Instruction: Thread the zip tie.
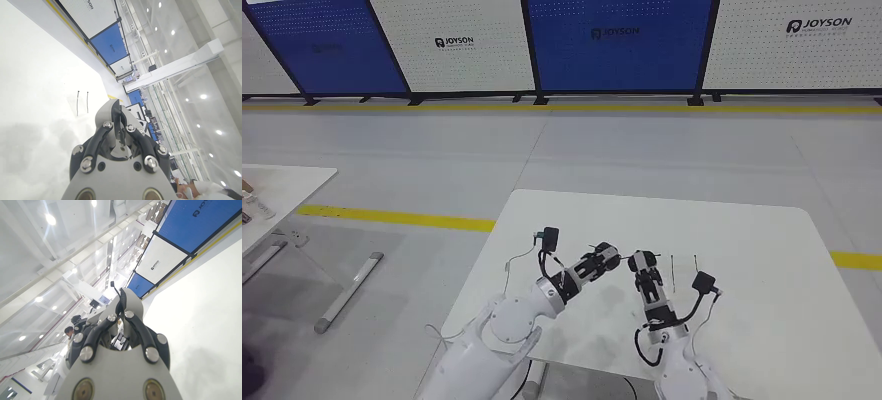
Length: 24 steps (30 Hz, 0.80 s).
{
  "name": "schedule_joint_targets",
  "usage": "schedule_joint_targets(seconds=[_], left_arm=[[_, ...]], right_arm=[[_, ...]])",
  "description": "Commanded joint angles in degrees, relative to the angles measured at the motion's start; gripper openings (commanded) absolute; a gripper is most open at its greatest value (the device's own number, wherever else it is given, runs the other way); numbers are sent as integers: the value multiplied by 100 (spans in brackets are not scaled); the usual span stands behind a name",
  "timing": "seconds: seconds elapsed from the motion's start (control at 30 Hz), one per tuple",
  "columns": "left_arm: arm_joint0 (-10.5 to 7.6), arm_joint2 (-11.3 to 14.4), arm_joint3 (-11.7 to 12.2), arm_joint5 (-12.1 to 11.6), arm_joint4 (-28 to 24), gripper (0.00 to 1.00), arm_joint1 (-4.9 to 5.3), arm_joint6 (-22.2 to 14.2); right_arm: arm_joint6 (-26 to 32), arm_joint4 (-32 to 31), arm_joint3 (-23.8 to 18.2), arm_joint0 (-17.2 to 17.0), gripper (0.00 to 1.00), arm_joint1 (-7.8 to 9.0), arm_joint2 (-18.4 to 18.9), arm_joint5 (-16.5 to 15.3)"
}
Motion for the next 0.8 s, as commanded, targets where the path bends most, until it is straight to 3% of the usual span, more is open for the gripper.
schedule_joint_targets(seconds=[0.0,0.27,0.77], left_arm=[[-5,-4,9,-1,-120,0,-1,-53],[-23,-105,24,16,-578,0,8,-216],[-16,-79,42,57,-467,0,16,-72]], right_arm=[[-6,41,-20,-3,0,3,25,1],[-44,-69,4,-27,0,15,59,1],[81,-204,-213,-132,0,41,123,1]])
